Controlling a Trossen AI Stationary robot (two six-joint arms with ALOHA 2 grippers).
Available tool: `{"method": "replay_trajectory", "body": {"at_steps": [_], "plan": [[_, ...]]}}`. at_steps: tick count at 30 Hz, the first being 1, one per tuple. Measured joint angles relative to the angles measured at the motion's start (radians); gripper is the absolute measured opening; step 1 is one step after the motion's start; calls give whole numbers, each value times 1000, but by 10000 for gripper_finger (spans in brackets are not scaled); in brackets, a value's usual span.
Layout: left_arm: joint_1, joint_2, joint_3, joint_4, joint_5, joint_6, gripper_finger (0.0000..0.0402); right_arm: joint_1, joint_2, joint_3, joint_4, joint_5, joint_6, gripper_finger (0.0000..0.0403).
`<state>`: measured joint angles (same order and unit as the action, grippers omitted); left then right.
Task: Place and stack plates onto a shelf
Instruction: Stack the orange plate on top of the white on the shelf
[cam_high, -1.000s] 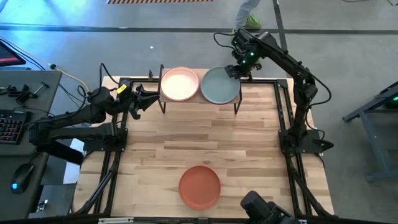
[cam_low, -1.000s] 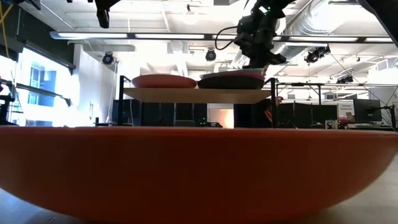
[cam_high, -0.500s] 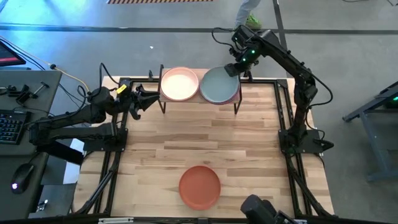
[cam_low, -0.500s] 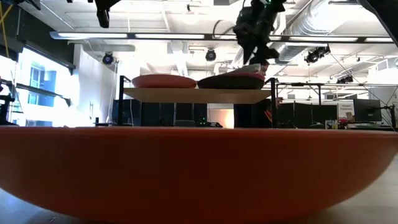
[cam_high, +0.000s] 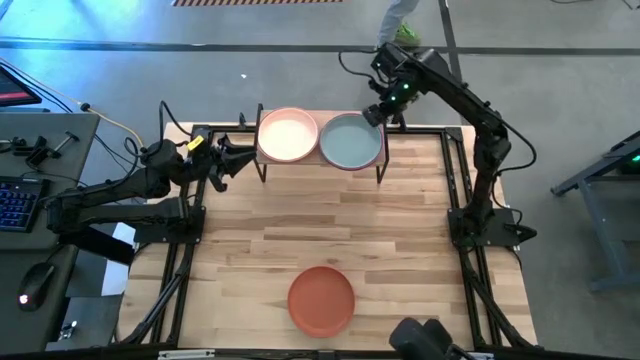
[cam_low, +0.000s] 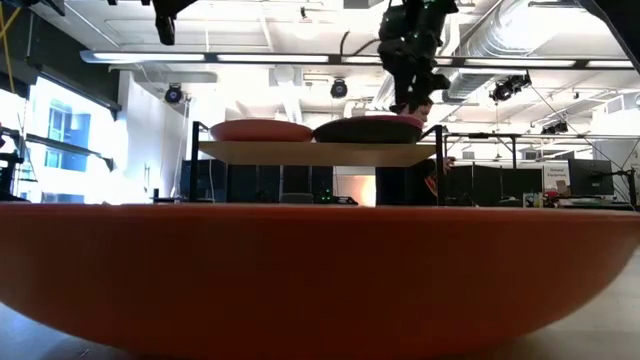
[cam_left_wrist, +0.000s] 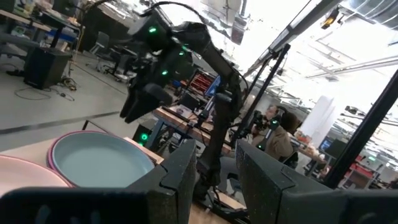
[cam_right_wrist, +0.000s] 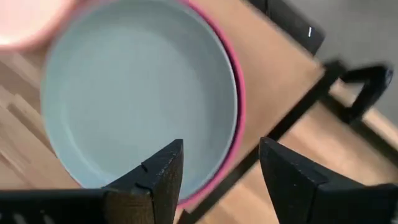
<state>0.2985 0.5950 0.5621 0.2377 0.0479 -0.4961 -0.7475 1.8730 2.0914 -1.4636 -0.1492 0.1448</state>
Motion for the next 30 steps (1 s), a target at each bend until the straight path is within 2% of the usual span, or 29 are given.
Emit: {"method": "replay_trajectory", "body": {"at_steps": [5,8,10,13,17,19,21,25,30], "plan": [[0,0,0,0,-8,3,104,-3,-92,0,61,11,-61,191],[0,0,0,0,-8,3,104,24,-205,-76,140,7,-76,191],[0,0,0,-1,-10,4,104,52,-318,-201,239,-16,-72,191],[0,0,0,0,-12,38,104,112,-526,-483,455,-63,8,191],[0,0,0,-1,-12,108,104,251,-801,-883,842,-87,203,191],[0,0,0,-2,-12,145,104,331,-905,-1052,1060,-91,280,191],[0,0,0,-7,-12,175,104,405,-981,-1189,1278,-50,306,191],[0,0,0,-8,-12,215,104,520,-1052,-1363,1572,85,235,191],[0,0,0,-9,-12,207,104,568,-1063,-1403,1637,170,215,191]]}}
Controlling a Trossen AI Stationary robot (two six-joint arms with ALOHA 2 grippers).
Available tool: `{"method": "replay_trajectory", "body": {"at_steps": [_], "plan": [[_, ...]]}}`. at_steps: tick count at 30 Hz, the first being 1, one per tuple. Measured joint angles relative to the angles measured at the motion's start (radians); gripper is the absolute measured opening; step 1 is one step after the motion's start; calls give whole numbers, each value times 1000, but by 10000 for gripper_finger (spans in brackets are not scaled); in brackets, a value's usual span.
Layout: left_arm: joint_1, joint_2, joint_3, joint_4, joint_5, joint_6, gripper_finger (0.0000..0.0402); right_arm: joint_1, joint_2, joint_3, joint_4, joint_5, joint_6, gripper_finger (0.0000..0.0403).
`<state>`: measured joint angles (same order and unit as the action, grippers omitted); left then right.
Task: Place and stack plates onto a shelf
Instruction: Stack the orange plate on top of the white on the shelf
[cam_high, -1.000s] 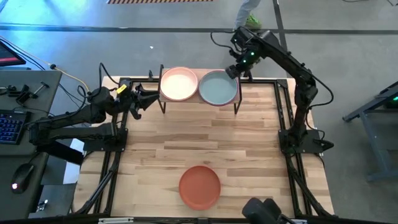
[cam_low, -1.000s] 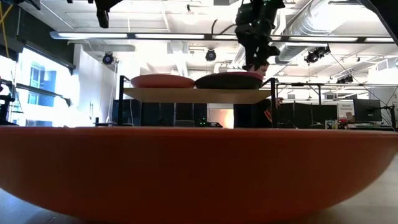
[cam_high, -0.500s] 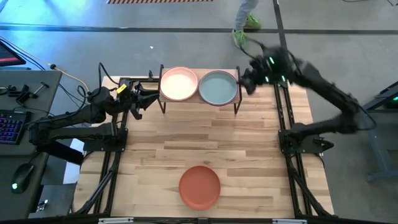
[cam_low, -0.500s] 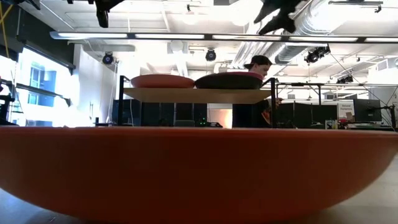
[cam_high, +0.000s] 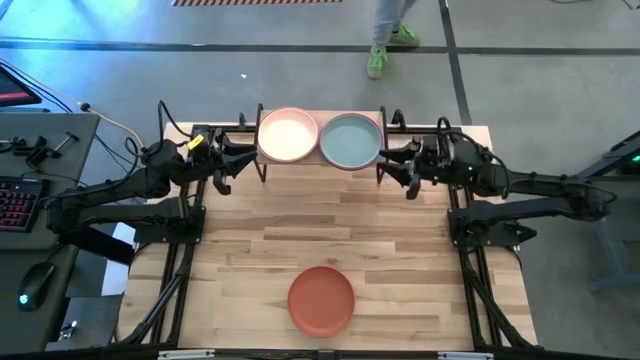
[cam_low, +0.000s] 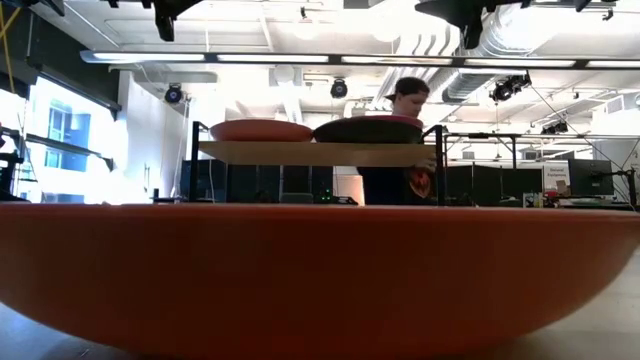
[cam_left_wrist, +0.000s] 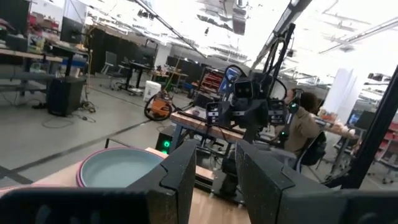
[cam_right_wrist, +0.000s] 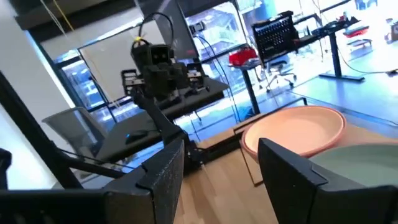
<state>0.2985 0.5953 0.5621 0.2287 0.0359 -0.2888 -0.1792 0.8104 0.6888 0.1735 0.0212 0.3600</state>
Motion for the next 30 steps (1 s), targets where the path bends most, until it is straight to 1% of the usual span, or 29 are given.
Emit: {"method": "replay_trajectory", "body": {"at_steps": [3,6,8,10,11,14,16,18,21,23,25,27,30], "plan": [[-8,20,5,-10,8,-96,104,2,3,12,-19,2,1,191],[-77,107,79,-173,127,-156,104,2,1,30,-19,3,5,191],[-169,195,141,-328,164,-187,102,2,2,39,-30,2,1,191],[-272,284,188,-464,158,-224,98,2,2,46,-39,2,-1,191],[-327,330,205,-499,159,-261,95,2,1,46,-44,2,-1,191],[-492,457,214,-524,156,-420,87,2,-1,46,-78,2,-2,191],[-588,544,213,-521,107,-514,82,2,-1,46,-110,2,-2,191],[-668,615,213,-518,19,-624,78,1,2,46,-138,2,-2,191],[-752,718,213,-497,-146,-841,76,1,2,46,-194,2,-2,191],[-788,777,212,-437,-213,-963,76,1,2,46,-224,2,-2,191],[-810,828,213,-377,-237,-1052,76,1,2,46,-246,2,-2,191],[-819,884,213,-331,-237,-1114,76,1,2,46,-253,2,-2,191],[-817,958,214,-320,-230,-1213,76,1,2,46,-257,2,-2,191]]}}
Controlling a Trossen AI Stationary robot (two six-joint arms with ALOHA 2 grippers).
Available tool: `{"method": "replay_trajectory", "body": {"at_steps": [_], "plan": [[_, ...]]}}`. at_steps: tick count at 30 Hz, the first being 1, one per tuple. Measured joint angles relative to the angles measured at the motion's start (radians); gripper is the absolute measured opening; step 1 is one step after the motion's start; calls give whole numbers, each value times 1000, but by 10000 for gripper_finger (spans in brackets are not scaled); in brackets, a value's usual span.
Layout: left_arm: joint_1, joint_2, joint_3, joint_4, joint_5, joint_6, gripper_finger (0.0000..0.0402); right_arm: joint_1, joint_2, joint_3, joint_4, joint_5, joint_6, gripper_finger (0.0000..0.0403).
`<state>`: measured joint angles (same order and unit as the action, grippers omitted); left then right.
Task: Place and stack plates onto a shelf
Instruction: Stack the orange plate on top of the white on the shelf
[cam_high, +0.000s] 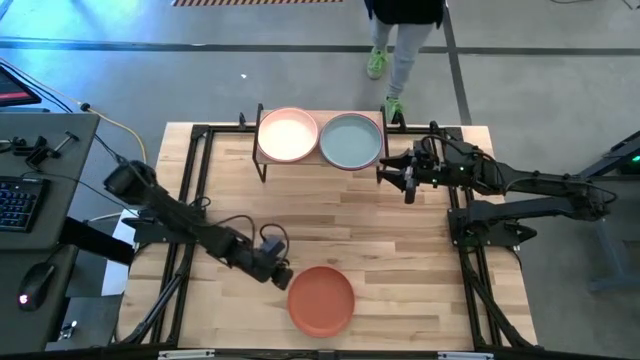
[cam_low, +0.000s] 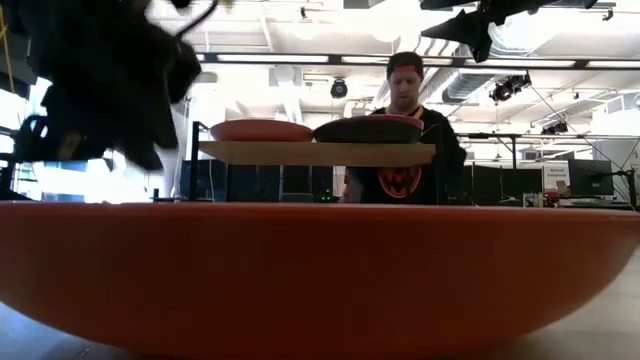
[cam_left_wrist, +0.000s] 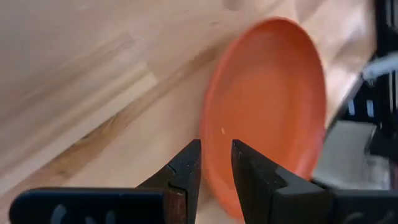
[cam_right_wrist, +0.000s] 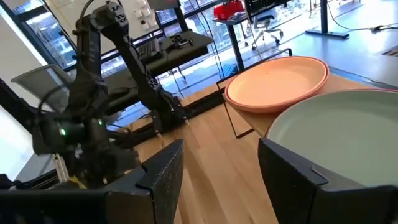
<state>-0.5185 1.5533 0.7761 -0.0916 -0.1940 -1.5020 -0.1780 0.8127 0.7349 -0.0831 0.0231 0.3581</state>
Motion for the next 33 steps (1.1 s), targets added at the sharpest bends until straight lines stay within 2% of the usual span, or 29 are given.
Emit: {"method": "replay_trajectory", "body": {"at_steps": [5,12,21,24,28,33], "plan": [[10,89,20,70,2,-33,76,0,0,0,-10,0,3,191],[10,159,106,-22,29,-7,76,0,0,0,-23,0,3,191],[21,198,120,-56,48,-12,76,0,0,0,-31,0,13,190],[25,199,117,-41,67,35,68,0,0,0,-30,0,30,191],[44,172,117,-56,110,99,12,0,0,0,-32,0,29,190],[122,-3,117,-162,122,207,3,0,0,0,-33,0,30,190]]}}
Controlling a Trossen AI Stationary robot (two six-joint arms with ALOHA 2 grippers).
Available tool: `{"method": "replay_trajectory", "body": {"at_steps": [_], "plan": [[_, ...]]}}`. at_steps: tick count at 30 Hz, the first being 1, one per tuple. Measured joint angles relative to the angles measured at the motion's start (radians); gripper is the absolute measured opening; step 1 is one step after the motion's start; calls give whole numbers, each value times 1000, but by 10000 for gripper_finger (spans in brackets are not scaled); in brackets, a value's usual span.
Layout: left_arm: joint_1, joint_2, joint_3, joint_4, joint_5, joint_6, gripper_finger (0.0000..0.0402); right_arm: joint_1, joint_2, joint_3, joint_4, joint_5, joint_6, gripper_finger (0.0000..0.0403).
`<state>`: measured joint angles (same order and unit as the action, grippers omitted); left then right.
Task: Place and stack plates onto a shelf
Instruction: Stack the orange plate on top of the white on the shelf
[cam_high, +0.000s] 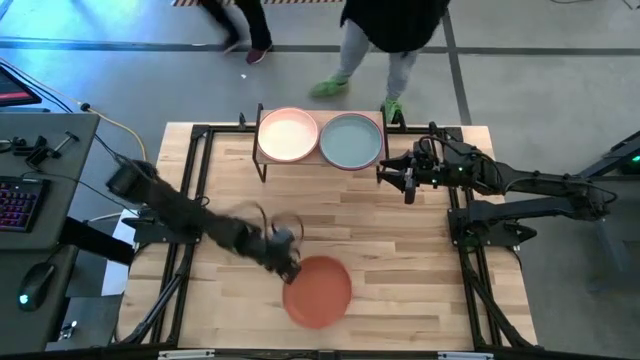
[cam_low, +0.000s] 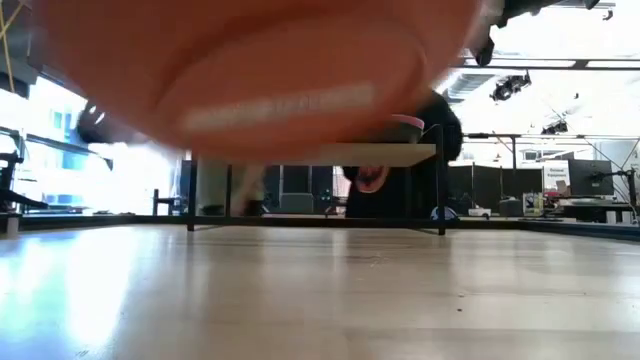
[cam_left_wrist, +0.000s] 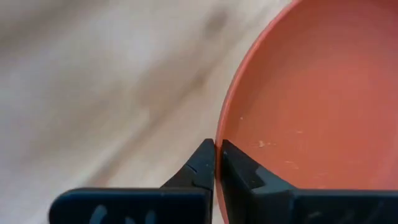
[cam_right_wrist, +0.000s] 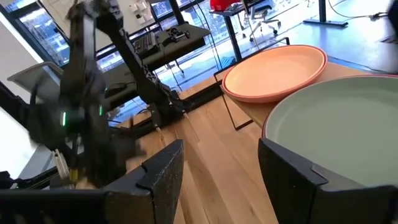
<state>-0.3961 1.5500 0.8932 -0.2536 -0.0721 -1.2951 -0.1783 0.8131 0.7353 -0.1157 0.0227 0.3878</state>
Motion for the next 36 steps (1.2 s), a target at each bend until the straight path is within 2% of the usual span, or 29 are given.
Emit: {"method": "replay_trajectory", "body": {"at_steps": [3,6,9,12,14,17,23,26,30,36], "plan": [[97,-165,0,-92,-41,93,2,0,0,0,0,0,0,190],[238,-324,1,-146,-54,210,2,0,0,0,0,0,9,191],[443,-441,2,-196,-18,329,1,0,0,0,-4,0,52,191],[677,-489,44,-302,56,453,1,0,3,0,-4,0,84,191],[812,-482,107,-355,99,550,1,0,6,0,-5,0,103,191],[957,-433,238,-430,152,687,1,0,7,0,-5,0,113,190],[1102,-274,477,-595,155,901,1,0,7,0,0,0,135,191],[1148,-196,518,-615,155,939,0,0,7,0,0,0,162,191],[1221,-120,527,-597,211,948,0,0,7,0,0,6,206,190],[1302,-66,527,-610,218,976,0,0,7,0,0,30,241,190]]}}
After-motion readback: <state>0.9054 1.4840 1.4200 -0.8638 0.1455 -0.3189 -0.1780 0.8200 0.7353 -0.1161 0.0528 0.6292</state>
